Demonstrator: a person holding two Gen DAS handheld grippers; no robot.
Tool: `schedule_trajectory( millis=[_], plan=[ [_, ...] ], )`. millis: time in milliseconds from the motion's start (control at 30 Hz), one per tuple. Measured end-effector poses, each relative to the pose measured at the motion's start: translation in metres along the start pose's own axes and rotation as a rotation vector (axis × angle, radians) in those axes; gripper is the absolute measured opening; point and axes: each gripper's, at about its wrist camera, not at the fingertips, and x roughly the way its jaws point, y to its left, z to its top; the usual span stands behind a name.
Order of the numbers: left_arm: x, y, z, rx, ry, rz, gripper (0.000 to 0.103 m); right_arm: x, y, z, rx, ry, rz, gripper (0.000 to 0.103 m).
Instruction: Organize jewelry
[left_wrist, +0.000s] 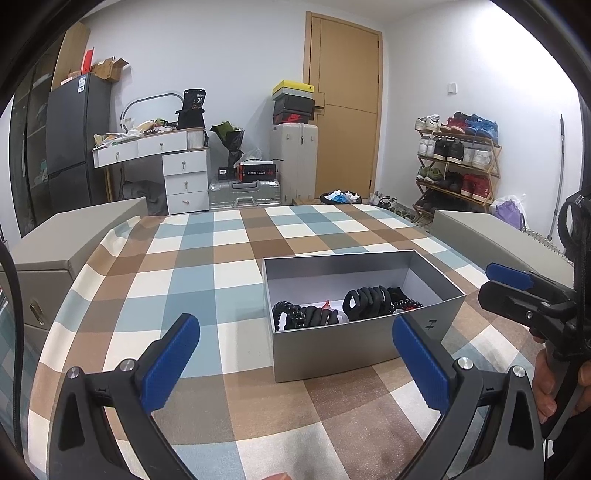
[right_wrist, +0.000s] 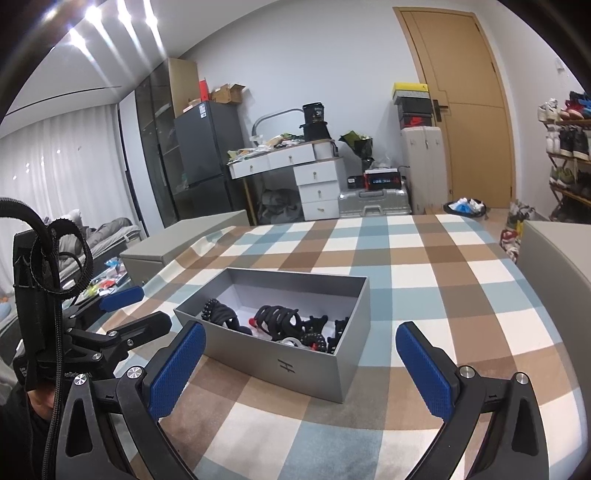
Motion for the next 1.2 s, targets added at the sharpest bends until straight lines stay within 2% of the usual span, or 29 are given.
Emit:
schedule_trajectory(
  millis=[1200],
  plan=[
    [0.0018,0.0,-0.0006,-0.002,0.005,-0.004,0.102,0.0,-0.0002,0.0002,0.0,0.0,0.0,0.103]
  ],
)
